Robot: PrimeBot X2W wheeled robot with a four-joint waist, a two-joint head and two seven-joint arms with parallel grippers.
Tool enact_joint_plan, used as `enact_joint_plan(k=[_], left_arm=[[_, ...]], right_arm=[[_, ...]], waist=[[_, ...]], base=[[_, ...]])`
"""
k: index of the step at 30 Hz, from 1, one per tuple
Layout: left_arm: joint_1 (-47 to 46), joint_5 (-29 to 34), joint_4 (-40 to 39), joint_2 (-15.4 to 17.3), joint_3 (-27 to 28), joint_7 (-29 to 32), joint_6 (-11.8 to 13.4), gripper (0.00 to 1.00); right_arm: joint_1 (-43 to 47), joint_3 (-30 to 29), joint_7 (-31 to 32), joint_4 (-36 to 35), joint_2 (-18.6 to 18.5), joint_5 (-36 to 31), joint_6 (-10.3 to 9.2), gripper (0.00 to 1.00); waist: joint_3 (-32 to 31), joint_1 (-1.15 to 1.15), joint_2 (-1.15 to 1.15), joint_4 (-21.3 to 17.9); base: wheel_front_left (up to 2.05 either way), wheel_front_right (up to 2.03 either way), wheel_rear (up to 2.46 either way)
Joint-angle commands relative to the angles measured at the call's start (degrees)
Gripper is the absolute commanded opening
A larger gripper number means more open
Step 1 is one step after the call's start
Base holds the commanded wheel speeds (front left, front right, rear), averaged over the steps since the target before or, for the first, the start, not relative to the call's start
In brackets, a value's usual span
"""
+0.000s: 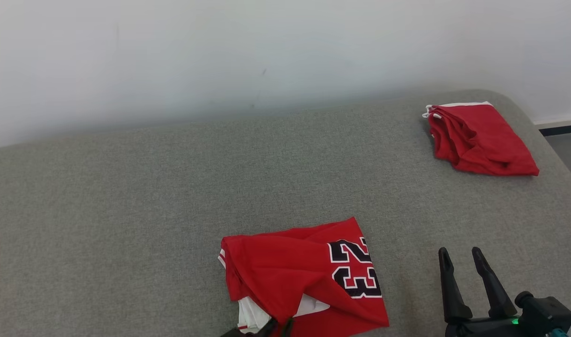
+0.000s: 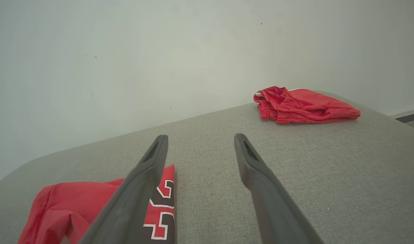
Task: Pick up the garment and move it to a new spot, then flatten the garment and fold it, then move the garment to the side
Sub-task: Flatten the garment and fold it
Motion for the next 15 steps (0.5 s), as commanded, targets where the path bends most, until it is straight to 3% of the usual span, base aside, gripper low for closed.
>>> enact_joint_plan(k=[1,7,15], left_arm=[[-0.97,-0.36,-0.02,-0.17,-0.03,-0.36,0.08,0.0],[-1.42,-0.04,-1.12,-0.17,-0.48,-0.28,0.08,0.0],[0.95,0.59,-4.27,3.69,-1.93,-0.3,0.08,0.0]], right_arm=[[0.0,-0.2,-0.21,-0.15,0.14,-0.26,-0.15,1.0],[0.56,-0.47,-0.21,-0.03,0.44,-0.54,-0.15,1.0],[1.25,-0.76,-0.22,0.44,0.58,-0.18,-0.15,1.0]], waist=[[0.02,0.0,0.0,0.17],[-0.43,0.0,0.0,1.83],[-1.56,0.0,0.0,4.78]], base=[[0.0,0.0,0.0],[0.0,0.0,0.0],[0.0,0.0,0.0]])
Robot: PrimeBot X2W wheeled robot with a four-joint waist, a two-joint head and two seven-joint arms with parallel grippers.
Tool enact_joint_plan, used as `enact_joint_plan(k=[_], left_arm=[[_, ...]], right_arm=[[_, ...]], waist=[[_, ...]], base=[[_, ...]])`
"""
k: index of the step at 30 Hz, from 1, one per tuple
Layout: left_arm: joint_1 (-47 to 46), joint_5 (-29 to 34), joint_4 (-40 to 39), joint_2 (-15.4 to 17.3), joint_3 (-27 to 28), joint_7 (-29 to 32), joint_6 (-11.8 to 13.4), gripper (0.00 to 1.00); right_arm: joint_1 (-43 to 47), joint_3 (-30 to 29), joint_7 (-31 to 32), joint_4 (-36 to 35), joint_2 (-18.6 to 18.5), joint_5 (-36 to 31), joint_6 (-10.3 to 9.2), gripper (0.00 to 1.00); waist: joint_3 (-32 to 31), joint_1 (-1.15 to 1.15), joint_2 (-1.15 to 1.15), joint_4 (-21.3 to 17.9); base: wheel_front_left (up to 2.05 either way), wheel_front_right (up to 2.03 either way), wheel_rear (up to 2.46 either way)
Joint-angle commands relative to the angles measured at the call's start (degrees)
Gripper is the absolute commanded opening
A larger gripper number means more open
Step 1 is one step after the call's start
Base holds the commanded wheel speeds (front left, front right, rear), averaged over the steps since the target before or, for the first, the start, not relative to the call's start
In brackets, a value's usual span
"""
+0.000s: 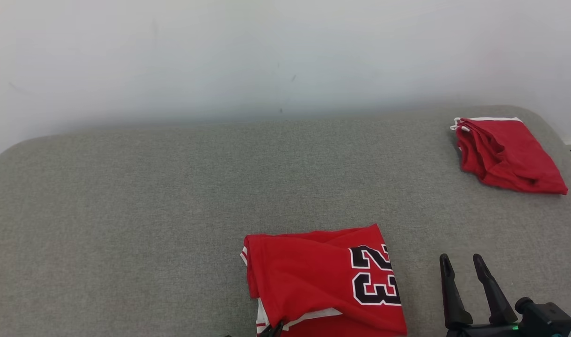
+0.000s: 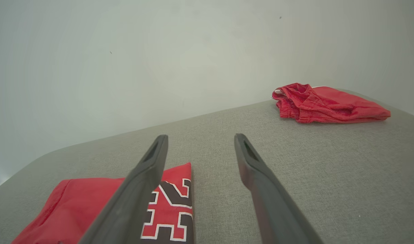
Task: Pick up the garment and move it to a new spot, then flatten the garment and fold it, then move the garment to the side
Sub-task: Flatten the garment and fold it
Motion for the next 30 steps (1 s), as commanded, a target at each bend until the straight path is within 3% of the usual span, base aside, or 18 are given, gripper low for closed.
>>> enact_joint_plan(k=[1,9,10,11,12,20,30], left_arm=[[0.85,-0.14,-0.42,0.7,-0.23,-0.1,0.08,0.0],[3.35,-1.69,0.02,2.18,-0.64,0.45,0.11,0.0],[3.48,-1.49,0.34,2.27,-0.8,0.43,0.29,0.37],[3.69,-1.68,0.58,2.1,-0.72,0.38,0.38,0.86],[3.92,-2.06,0.9,1.82,-0.65,0.33,0.39,1.0],[5.06,-3.15,-1.61,1.47,2.57,-0.14,2.47,1.0],[7.96,-0.93,-13.45,3.27,14.05,-0.13,6.36,1.0]], right_arm=[[0.34,-0.02,-0.22,0.17,0.11,0.08,-0.15,1.0],[0.46,0.28,-0.22,0.75,-0.08,0.24,-0.15,1.0],[0.46,0.3,-0.22,0.83,-0.18,0.28,-0.15,1.0],[0.45,0.3,-0.22,0.96,-0.29,0.3,-0.15,1.0],[0.46,0.26,-0.22,1.05,-0.38,0.33,-0.15,1.0],[0.71,-0.48,-0.22,0.65,-0.72,0.52,-0.15,1.0],[1.48,-1.27,-0.22,-1.11,-0.11,0.1,-0.15,1.0]], waist=[[-0.58,0.0,0.0,1.03],[-1.18,0.0,0.0,1.73],[-1.26,0.0,0.0,1.7],[-1.36,0.0,0.0,1.68],[-1.46,0.0,0.0,1.65],[-2.39,0.0,0.0,1.6],[-3.11,0.0,0.0,3.06]], base=[[0.0,0.0,0.0],[0.0,0.0,0.0],[0.0,0.0,0.0],[0.0,0.0,0.0],[0.0,0.0,0.0],[0.0,0.0,0.0],[0.0,0.0,0.0]])
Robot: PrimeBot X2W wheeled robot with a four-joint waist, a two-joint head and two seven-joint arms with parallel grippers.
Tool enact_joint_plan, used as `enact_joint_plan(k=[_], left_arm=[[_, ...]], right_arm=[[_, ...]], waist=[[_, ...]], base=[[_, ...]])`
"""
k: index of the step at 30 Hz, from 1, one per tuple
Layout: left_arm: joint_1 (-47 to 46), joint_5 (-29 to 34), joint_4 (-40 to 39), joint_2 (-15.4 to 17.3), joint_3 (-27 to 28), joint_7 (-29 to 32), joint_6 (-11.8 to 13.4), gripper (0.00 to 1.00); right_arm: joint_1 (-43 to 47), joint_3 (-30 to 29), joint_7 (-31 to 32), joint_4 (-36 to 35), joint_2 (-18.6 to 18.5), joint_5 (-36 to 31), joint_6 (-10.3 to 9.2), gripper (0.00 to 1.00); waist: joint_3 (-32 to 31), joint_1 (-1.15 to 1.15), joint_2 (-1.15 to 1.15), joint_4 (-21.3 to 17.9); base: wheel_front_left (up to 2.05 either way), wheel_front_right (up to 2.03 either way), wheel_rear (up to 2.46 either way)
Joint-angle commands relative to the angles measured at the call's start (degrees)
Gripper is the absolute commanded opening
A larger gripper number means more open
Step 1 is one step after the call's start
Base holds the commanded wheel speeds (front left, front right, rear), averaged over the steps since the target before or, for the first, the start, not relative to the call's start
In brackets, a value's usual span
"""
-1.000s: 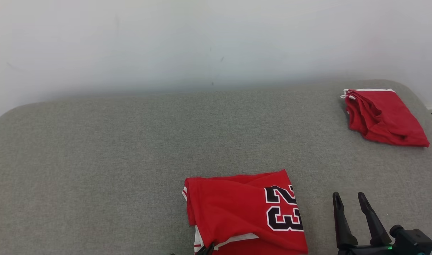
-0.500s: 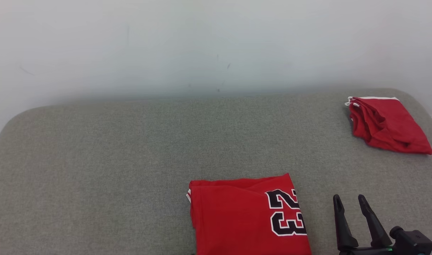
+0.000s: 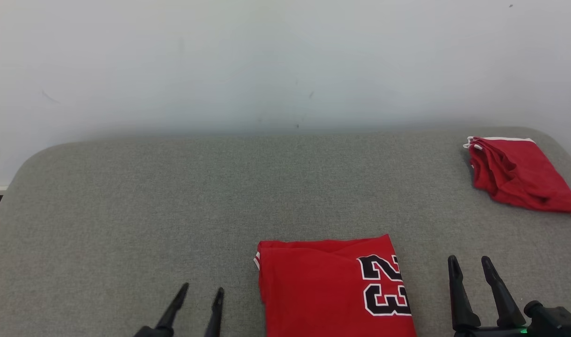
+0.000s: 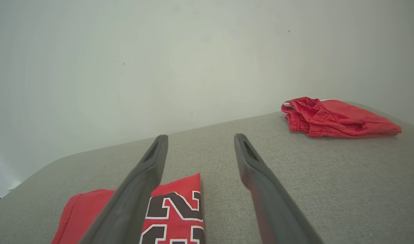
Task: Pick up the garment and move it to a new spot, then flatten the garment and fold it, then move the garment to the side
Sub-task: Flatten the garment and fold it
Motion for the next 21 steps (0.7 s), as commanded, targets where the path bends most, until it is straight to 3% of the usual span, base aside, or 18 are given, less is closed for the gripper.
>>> enact_joint_plan(k=[1,12,21], left_arm=[[0.67,0.19,-0.51,0.28,0.72,-0.15,0.27,1.0],[2.43,2.21,-5.13,2.41,13.61,-0.16,1.35,1.0],[6.02,3.1,-7.11,1.94,17.39,-0.16,0.01,1.0]], right_arm=[[0.46,-0.14,-0.22,-0.2,-0.04,-0.19,-0.15,1.0],[1.23,-0.46,-0.22,-0.76,-0.06,-0.5,-0.15,1.0],[2.33,-0.65,-0.22,-0.35,-0.5,-0.93,-0.15,1.0]], waist=[[-0.12,0.0,0.0,0.24],[-0.4,0.0,0.0,0.66],[-0.66,0.0,0.0,0.9]], base=[[0.0,0.0,0.0],[0.0,0.0,0.0],[0.0,0.0,0.0]])
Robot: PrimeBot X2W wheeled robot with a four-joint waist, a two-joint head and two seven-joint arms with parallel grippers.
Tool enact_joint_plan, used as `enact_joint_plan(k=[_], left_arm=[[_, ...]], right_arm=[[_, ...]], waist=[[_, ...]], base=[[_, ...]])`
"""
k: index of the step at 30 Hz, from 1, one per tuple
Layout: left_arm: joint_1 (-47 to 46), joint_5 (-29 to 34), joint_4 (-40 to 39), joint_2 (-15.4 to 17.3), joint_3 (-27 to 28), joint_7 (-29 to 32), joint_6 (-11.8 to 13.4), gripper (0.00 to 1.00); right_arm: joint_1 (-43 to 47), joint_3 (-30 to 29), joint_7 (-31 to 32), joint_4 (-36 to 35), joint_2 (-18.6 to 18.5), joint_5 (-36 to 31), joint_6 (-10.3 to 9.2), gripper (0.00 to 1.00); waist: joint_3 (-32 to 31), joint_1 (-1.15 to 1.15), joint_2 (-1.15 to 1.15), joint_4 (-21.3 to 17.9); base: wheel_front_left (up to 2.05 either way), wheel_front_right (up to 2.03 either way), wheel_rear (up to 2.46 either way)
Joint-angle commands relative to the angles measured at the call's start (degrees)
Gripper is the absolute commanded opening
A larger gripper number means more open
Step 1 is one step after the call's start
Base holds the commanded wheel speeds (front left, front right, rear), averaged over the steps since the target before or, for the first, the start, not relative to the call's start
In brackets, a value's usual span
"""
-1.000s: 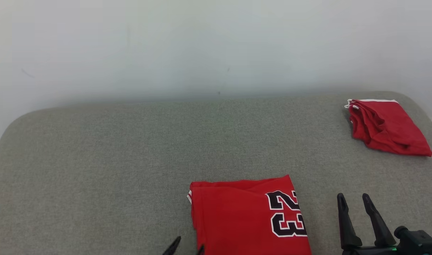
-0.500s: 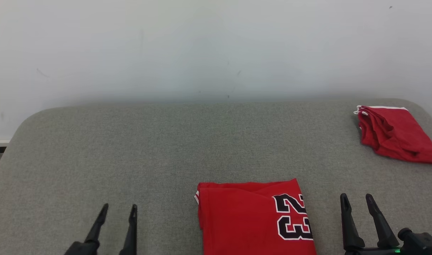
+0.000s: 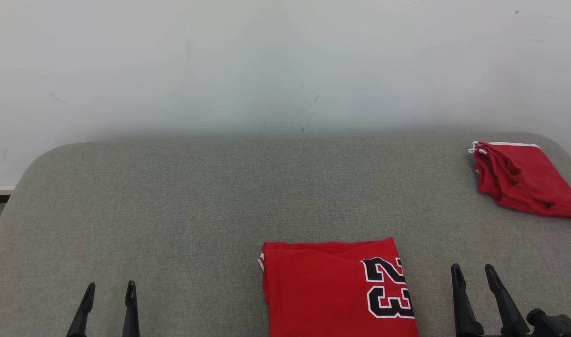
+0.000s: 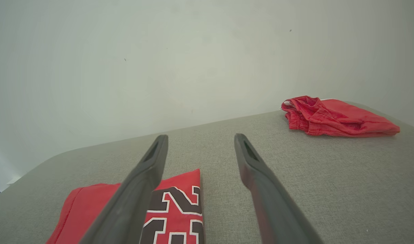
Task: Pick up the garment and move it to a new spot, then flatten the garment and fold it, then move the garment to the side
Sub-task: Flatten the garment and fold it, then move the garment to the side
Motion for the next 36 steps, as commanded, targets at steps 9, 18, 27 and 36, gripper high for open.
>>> enact_joint_plan(k=[9,18,27,36], left_arm=[[1.85,0.13,0.44,-0.42,1.67,-0.16,-0.89,1.0],[1.96,0.59,0.91,-0.69,2.29,-0.16,-0.99,1.0],[1.83,1.19,1.04,-1.24,2.46,-0.16,-0.98,1.0],[-0.02,1.84,1.41,-1.8,1.86,-0.16,-1.15,1.0]], right_arm=[[1.1,0.31,-0.22,0.88,-0.39,-0.89,-0.15,1.0],[1.12,0.5,-0.22,1.45,-0.45,-1.25,-0.15,1.0],[-0.89,0.94,-0.22,2.06,-0.91,-2.11,-0.15,1.0],[-8.81,2.5,4.05,7.84,-2.06,-3.18,-0.15,1.0]], waist=[[-0.42,0.0,0.0,0.57],[-0.68,0.0,0.0,0.55],[-0.71,0.0,0.0,0.37],[0.17,0.0,0.0,1.79]], base=[[0.0,0.0,0.0],[0.0,0.0,0.0],[0.0,0.0,0.0],[0.0,0.0,0.0]])
